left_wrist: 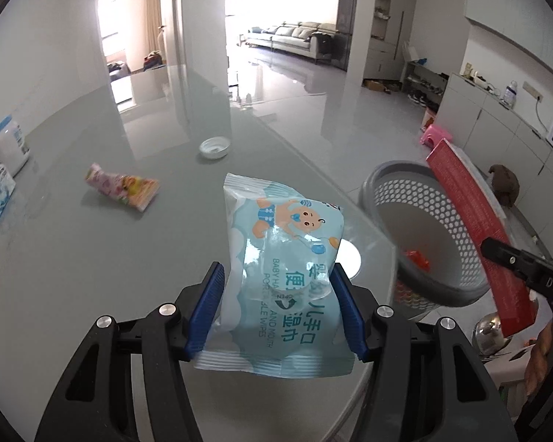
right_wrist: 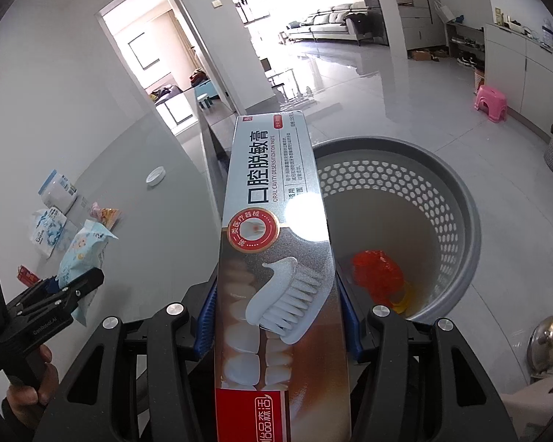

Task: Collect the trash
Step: 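Carry the wipe pack and toothpaste box toward the grey basket with both grippers, then open both grippers to drop the wipe pack and toothpaste box into the basket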

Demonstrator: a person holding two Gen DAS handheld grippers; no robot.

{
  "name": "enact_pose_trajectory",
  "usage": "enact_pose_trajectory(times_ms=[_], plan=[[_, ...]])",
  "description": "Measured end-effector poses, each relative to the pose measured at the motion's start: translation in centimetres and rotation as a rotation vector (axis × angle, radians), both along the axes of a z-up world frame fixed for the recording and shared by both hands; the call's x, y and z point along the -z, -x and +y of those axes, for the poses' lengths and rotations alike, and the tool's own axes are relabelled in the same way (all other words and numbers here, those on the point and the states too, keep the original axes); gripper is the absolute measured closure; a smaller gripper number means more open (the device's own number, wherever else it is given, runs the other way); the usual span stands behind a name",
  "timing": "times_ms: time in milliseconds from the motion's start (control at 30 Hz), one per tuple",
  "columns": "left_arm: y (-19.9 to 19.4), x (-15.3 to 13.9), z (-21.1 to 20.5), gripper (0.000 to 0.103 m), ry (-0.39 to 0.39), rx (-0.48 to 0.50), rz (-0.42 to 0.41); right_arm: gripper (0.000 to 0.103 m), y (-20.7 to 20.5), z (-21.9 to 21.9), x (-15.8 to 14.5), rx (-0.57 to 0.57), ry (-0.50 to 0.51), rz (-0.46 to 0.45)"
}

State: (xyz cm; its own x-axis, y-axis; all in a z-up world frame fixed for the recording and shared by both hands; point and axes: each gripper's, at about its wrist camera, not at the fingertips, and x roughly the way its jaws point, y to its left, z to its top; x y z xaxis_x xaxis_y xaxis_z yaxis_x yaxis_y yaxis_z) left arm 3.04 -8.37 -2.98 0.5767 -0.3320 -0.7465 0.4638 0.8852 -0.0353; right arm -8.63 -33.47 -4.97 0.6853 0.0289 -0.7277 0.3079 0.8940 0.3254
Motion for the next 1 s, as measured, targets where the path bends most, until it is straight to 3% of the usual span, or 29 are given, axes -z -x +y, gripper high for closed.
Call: enact_pose_trajectory(times_ms=[233,400,667,1000], plan=[[-1.1,0.4,-8.7,0.046,0.047,0.158,0.008,0.051,1.7,-3.7,1.2,0.104,-0.006,0.038],[-1.5,2.4,-13.3,0.046,0.021,0.24,0.034,0.051,1.9,-5.3,2.4,0.132,-0.02,0.062],[-2.0,4.7,-15.9,0.046,-0.039,0.26,0.053,0.051,-0.1,-5.5,2.8,0.116,0.0,0.089],[-2.5,5.4,-17.0,0.046,-0.063,0.24,0.075,0.051,-1.0,-6.1,4.2,0.093,-0.025,0.138]])
